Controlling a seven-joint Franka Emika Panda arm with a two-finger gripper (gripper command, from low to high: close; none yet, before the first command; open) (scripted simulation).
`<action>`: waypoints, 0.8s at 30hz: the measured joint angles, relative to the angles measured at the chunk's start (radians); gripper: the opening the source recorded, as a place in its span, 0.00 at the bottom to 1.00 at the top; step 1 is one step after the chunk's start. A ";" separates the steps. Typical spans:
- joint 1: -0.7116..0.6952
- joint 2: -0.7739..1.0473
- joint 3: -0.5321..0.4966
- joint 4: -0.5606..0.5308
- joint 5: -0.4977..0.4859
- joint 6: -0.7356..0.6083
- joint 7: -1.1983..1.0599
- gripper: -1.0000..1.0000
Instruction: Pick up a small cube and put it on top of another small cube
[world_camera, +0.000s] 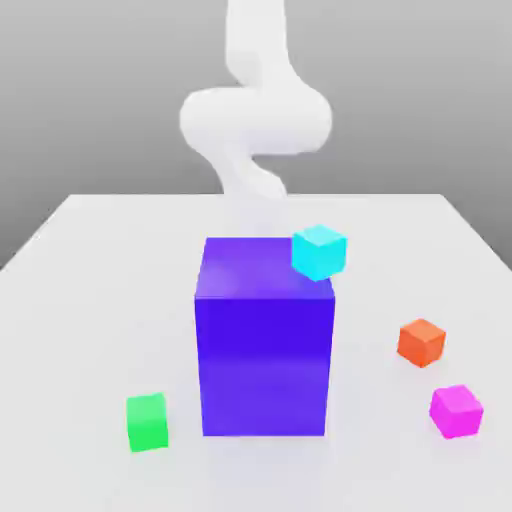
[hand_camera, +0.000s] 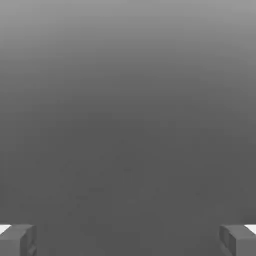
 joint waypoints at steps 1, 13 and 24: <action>0.014 0.039 0.010 -0.010 0.014 0.018 0.008 0.50; 0.141 0.474 0.182 -0.125 0.086 0.219 0.150 0.50; 0.329 0.882 0.237 -0.230 -0.139 0.405 0.489 0.50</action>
